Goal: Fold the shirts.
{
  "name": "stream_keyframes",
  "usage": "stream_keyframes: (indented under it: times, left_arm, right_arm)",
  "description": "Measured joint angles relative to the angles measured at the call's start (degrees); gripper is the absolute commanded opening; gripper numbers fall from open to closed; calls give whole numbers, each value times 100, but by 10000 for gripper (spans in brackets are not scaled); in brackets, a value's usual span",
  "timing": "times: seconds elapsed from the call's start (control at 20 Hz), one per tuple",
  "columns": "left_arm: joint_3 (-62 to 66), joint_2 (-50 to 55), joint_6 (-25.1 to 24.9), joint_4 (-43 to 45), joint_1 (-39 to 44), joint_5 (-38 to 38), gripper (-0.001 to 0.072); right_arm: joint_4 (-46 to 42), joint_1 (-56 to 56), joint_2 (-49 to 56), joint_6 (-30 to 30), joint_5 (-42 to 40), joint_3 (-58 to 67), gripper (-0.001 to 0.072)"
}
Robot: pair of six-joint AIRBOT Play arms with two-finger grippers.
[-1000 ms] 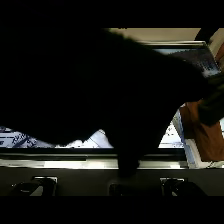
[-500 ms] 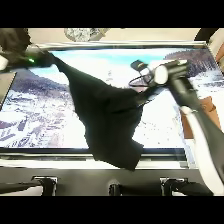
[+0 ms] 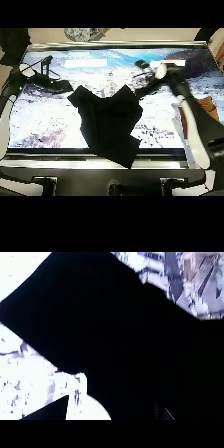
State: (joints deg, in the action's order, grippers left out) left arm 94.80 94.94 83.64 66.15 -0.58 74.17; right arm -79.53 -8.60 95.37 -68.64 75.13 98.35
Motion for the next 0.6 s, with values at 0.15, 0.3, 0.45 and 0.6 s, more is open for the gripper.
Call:
stream_keyframes:
  times: [0.15,0.3,0.45,0.6]
  left_arm:
    - [-782,-334,37,2,-155,787,607]
    - [-2332,-1001,28,-291,-120,885,605]
    - [-3880,-1652,-96,-988,107,529,604]
    - [-4951,-1952,-114,-1458,553,94,604]
  right_arm:
    - [291,804,-52,396,721,52,603]
    - [680,1263,9,754,1189,-273,605]
    - [1062,1360,87,1036,1263,-737,628]
    - [1329,1290,195,1200,1016,-1110,675]
